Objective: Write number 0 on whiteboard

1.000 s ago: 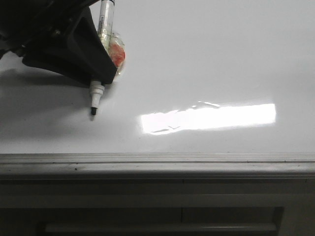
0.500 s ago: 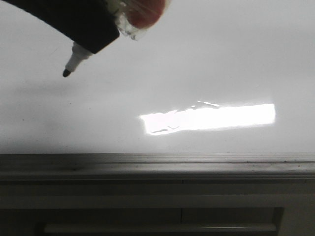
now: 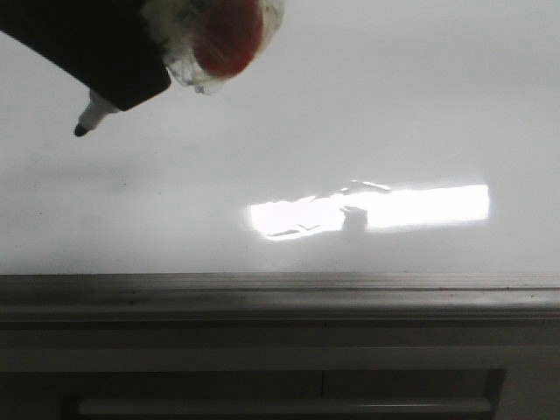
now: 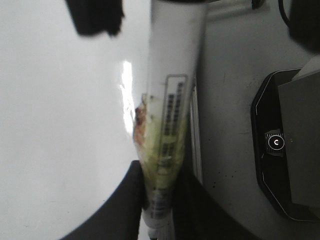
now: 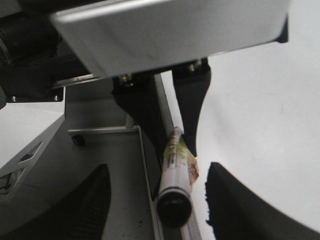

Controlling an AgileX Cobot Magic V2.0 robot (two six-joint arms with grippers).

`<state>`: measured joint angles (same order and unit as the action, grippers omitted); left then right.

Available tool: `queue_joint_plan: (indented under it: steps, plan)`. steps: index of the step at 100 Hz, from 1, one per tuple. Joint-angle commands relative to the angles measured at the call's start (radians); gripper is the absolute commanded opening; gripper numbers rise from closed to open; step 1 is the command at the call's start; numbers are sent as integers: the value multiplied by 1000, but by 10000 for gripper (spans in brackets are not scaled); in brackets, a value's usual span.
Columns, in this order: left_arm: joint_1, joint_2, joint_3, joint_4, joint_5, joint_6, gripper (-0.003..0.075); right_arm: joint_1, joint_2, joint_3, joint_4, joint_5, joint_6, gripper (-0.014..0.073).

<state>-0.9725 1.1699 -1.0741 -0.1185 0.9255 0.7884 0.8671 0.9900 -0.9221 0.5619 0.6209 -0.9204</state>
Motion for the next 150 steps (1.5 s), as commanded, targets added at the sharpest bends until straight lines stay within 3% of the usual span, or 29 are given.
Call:
queue_joint_plan:
  steps: [1,21,33,49,61,70,87,95,105,116,131,141,150]
  plan:
    - [-8,-23,-36,-10,-38,0,-20,7,22,-33,40,-93,-14,361]
    - [-8,-23,-36,-10,-38,0,-20,7,79,-33,82,-125,-14,327]
    - [-8,-23,-36,-10,-38,0,-20,7,97,-33,128,-128,-14,195]
    - [-8,-23,-36,-10,-38,0,-20,7,112,-33,133,-121,-14,-71]
    - [-8,-25,-36,-31,-74,-2,-12,7,116,-33,133,-98,-14,-69]
    - [-8,-34,-36,-39,-99,-30,76,5,114,-33,133,-84,-14,-67]
    - [-8,-99,-36,-41,-110,-146,382,-28,61,-29,117,-73,-14,-67]
    - [-8,-151,-36,-41,-108,-188,432,-58,18,-6,117,-71,-6,-67]
    - [-6,-245,-14,-39,-129,-268,405,-96,-55,45,117,-70,3,-67]
    - [-6,-376,73,-18,-230,-376,312,-125,-142,135,89,-89,39,-64]
    - [-6,-594,242,148,-381,-690,137,-156,-291,247,-3,-176,119,-64]
    - [-6,-708,351,301,-434,-890,-23,-185,-359,295,-21,-288,129,-64]
    - [-6,-786,440,418,-476,-1073,-20,-216,-372,303,-21,-372,129,-64]
